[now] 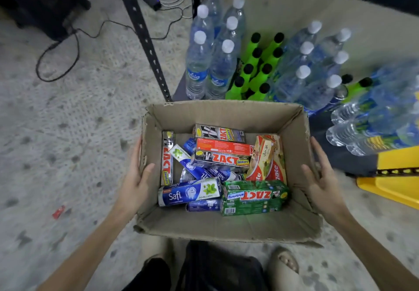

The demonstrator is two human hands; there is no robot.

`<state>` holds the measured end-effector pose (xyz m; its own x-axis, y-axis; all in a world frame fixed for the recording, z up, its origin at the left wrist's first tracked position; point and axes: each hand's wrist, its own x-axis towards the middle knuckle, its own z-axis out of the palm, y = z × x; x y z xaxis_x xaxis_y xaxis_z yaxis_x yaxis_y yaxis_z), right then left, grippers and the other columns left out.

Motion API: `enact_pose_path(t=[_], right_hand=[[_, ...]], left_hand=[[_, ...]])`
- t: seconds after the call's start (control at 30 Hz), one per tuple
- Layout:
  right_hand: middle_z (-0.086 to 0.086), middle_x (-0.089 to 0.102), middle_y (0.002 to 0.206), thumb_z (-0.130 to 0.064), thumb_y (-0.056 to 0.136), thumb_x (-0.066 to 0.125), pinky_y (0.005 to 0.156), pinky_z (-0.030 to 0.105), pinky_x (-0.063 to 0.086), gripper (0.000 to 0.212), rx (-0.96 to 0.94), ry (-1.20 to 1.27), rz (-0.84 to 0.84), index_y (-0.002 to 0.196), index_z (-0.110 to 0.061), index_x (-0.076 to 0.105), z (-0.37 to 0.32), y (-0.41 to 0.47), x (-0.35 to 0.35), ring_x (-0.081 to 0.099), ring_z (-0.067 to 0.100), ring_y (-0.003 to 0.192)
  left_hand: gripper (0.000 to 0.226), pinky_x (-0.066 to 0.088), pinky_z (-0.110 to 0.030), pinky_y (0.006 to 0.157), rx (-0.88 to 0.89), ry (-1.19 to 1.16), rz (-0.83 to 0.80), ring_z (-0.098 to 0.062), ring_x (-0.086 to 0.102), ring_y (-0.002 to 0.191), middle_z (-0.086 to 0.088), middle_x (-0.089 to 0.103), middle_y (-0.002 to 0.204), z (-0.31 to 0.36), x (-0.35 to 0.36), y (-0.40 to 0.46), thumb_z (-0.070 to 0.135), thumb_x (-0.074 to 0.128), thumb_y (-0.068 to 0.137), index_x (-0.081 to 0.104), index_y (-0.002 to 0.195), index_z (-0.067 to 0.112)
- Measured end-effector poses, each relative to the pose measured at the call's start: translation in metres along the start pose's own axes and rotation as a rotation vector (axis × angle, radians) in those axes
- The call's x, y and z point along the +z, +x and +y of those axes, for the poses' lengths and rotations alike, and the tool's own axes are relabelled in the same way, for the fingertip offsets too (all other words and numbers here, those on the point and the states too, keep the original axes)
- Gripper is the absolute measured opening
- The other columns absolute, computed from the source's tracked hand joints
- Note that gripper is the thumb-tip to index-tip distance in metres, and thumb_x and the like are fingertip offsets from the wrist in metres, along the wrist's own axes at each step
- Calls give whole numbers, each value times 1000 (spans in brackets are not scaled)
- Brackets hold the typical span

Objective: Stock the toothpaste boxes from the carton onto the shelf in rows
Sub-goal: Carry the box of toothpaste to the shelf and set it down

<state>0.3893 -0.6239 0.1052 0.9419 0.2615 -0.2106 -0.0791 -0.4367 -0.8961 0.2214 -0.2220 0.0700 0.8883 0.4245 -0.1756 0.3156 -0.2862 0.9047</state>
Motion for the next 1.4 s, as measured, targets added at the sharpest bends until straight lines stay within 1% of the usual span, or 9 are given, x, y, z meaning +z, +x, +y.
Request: enact_pose_path(t=[0.2,0.53,0.77,0.87,0.93,1.0,1.1,1.3,1.4], right_hand=[[-24,27,162,-6,103,48,124,49,22,69,75,-45,104,156,-44,26,45,-31,-37,19,0,151],[-16,27,164,-2,103,48,121,58,26,70,116,48,201,158,-39,25,120,-51,-49,22,12,153],[-31,28,159,-6,103,51,121,54,30,73,187,38,214,155,-50,25,154,-44,-40,26,4,150],[-54,28,142,-13,103,54,122,42,29,73,240,14,261,155,-52,22,163,-36,-26,31,-27,129],[-53,31,132,-9,102,54,114,16,33,70,283,57,299,157,-42,24,163,-32,-18,27,-42,111],[-48,37,120,-4,103,52,88,-8,32,67,291,93,324,158,-32,28,162,-25,-16,33,-45,97],[-47,39,114,-4,103,52,79,-11,30,67,291,87,355,159,-30,25,165,-21,-17,37,-44,91],[-48,36,125,-13,103,55,107,25,35,69,280,12,412,157,-44,24,190,-25,-15,37,-21,117],[-37,31,144,-15,103,55,113,31,32,70,247,-28,404,156,-48,23,199,-30,-14,33,-7,130]], left_hand=[[69,10,-17,123,46,30,-122,0,11,153,16,15,166,2,46,17,1,45,103,12,161,16],[69,10,-16,122,122,124,-237,0,10,153,16,13,167,-12,97,36,8,48,103,11,161,17],[71,10,-25,124,107,141,-270,0,9,153,19,12,167,-38,119,49,6,48,103,11,162,23],[69,11,-21,124,133,138,-253,4,12,151,16,14,166,-45,133,55,2,48,102,14,161,17],[68,12,-13,121,142,150,-258,12,13,148,10,15,164,-51,141,61,-3,48,101,14,160,8],[68,13,-13,121,159,160,-243,11,14,148,6,15,165,-56,147,68,-3,48,101,14,159,7],[69,14,-27,125,157,149,-291,0,13,153,12,16,167,-62,155,85,7,48,103,13,161,18],[68,13,-29,124,158,154,-315,4,11,151,24,14,165,-66,163,94,20,49,104,13,161,28],[68,13,-30,124,176,161,-316,3,12,152,21,16,165,-67,162,92,19,50,104,15,161,26]])
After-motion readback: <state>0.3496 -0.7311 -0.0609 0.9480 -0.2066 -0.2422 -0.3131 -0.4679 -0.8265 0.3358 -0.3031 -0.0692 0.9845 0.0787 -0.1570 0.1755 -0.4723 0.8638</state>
